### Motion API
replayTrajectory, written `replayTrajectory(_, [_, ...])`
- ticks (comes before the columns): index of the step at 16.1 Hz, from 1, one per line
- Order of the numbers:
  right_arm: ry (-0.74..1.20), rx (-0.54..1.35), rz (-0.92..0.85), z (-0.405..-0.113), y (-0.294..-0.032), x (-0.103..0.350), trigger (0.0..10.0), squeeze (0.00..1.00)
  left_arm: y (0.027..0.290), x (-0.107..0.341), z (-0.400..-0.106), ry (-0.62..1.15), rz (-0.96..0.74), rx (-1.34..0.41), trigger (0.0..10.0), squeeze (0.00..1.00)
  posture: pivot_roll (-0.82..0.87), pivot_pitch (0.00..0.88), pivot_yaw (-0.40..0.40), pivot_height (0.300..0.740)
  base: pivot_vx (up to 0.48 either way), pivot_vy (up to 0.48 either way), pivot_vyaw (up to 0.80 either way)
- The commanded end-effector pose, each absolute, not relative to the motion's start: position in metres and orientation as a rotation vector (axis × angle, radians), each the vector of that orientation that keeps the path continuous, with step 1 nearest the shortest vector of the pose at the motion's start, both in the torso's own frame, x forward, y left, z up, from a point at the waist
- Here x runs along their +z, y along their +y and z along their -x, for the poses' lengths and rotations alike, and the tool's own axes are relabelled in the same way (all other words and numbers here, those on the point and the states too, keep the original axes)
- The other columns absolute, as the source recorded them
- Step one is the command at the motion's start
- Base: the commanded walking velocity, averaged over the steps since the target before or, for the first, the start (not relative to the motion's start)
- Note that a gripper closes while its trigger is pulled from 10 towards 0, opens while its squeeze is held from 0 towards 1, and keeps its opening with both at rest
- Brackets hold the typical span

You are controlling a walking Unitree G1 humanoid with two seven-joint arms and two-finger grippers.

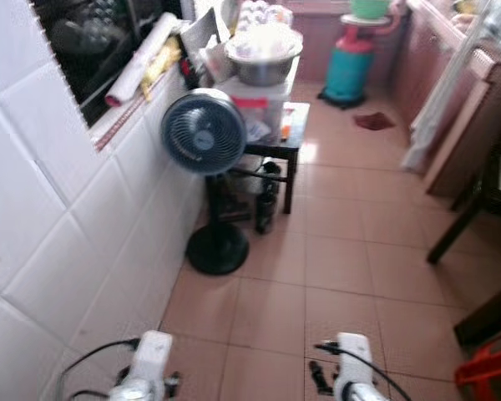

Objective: Setting the table

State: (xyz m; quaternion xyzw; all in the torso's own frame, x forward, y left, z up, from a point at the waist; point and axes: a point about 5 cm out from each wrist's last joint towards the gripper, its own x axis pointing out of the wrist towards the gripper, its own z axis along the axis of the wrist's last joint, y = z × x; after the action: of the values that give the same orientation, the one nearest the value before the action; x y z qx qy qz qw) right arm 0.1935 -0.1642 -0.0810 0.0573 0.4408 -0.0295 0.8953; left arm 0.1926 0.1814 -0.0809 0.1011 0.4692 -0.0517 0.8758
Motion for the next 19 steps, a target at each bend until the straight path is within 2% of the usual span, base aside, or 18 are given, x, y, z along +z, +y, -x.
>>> replayTrajectory(1, [0.930,-0.068,-0.133,-0.190,-0.164,-0.083,10.0,0.00,0.189,-0.081,-0.190,0.997,-0.231,-0.098,10.0,0.00,0.12,0.000,0.028,0.740,0.000,0.000,0.00])
replayTrajectory(7, [0.926,-0.050,-0.122,-0.191,-0.164,-0.083,10.0,0.00,0.188,-0.077,-0.199,0.980,-0.197,-0.066,10.0,0.00,0.11,0.000,0.022,0.740,0.000,0.000,0.00])
replayTrajectory(12, [0.908,-0.018,-0.090,-0.198,-0.162,-0.079,10.0,0.00,0.175,-0.075,-0.205,0.946,-0.149,-0.066,10.0,0.00,0.13,0.000,-0.002,0.740,0.000,0.000,0.00])
replayTrajectory(19, [0.858,-0.009,-0.073,-0.212,-0.163,-0.071,10.0,0.00,0.171,-0.061,-0.228,0.861,-0.132,-0.068,10.0,0.00,0.12,0.000,-0.005,0.740,0.000,0.000,0.00])
